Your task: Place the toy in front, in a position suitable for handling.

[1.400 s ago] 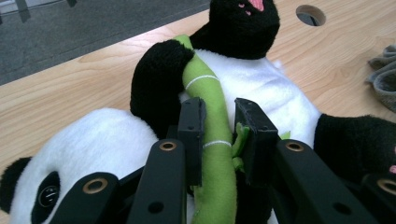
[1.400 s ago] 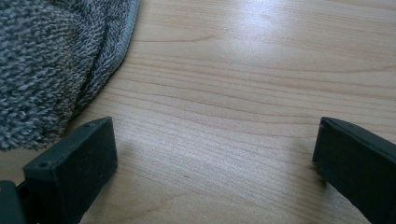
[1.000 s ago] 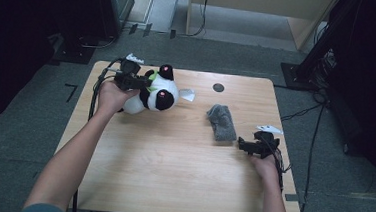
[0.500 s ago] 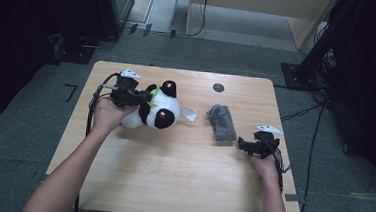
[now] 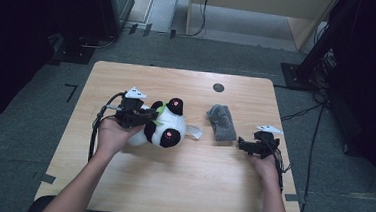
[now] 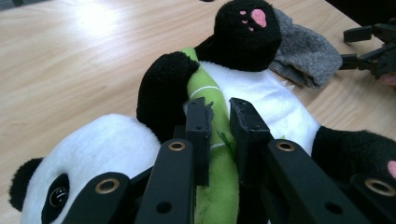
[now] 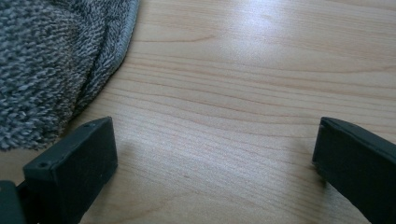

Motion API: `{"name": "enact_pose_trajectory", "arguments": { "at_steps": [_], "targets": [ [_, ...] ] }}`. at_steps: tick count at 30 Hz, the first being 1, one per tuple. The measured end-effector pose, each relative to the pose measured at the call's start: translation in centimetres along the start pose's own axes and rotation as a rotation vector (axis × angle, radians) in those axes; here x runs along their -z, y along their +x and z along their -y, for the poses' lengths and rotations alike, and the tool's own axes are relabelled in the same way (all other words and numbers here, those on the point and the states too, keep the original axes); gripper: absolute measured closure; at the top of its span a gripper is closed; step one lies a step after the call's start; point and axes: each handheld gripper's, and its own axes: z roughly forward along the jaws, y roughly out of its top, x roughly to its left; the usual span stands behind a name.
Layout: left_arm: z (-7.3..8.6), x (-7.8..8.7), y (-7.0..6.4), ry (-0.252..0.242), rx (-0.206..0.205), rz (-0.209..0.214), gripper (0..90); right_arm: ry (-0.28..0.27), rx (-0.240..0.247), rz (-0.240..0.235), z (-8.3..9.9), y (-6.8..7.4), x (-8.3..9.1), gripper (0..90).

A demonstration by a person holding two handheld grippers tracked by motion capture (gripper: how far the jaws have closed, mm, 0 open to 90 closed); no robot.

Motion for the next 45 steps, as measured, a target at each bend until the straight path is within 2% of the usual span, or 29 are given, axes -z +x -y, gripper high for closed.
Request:
{"name": "enact_pose_trajectory", "arguments": {
  "at_steps": [4, 8, 12, 14, 16, 18, 25, 30, 37, 38, 41, 42, 45],
  "targets": [
    [0.5, -0.8, -1.4, 0.019, -0.022, -0.010, 78.6, 0.000, 0.000, 0.000, 0.0, 0.0, 0.0, 0.0],
    [0.7, -1.2, -1.9, 0.008, 0.004, 0.003, 78.6, 0.000, 0.000, 0.000, 0.0, 0.0, 0.0, 0.0],
    [0.9, -1.7, -2.6, 0.005, 0.015, 0.025, 78.6, 0.000, -0.002, 0.001, 0.0, 0.0, 0.0, 0.0],
    [1.1, -1.9, -2.9, -0.003, 0.007, 0.029, 78.4, 0.000, -0.002, 0.001, 0.0, 0.0, 0.0, 0.0],
    [1.2, -2.0, -3.0, -0.017, -0.004, 0.023, 78.2, 0.000, -0.004, 0.003, 0.0, 0.0, 0.0, 0.0],
    [1.4, -2.1, -2.7, -0.017, 0.005, 0.035, 78.1, -0.001, -0.007, 0.007, 0.0, 0.1, 0.0, 0.0],
    [1.9, -2.1, -2.7, -0.022, -0.006, 0.045, 74.6, -0.001, -0.016, 0.015, 0.1, 0.1, 0.1, 0.0],
    [2.1, -2.2, -2.4, -0.039, -0.026, 0.076, 66.9, -0.001, -0.018, 0.018, 0.0, 0.2, 0.0, 0.0],
    [2.3, -1.9, -2.2, -0.088, -0.062, 0.083, 54.1, 0.016, -0.011, 0.012, -0.2, 0.2, 0.0, 0.2],
    [2.3, -1.8, -2.1, -0.089, -0.058, 0.090, 52.0, 0.023, -0.009, 0.009, -0.3, 0.2, 0.0, 0.9],
    [2.1, -1.5, -1.7, -0.087, -0.040, 0.121, 46.1, 0.024, -0.007, 0.002, -0.6, 0.1, 0.3, 12.2],
    [2.1, -1.4, -1.5, -0.088, -0.038, 0.133, 44.3, 0.020, -0.016, 0.000, -0.7, 0.0, 0.5, 13.1],
    [2.1, -1.0, -1.1, -0.096, -0.060, 0.131, 39.6, 0.006, -0.027, 0.008, -1.3, -0.2, 1.1, 13.9]
  ]
}}
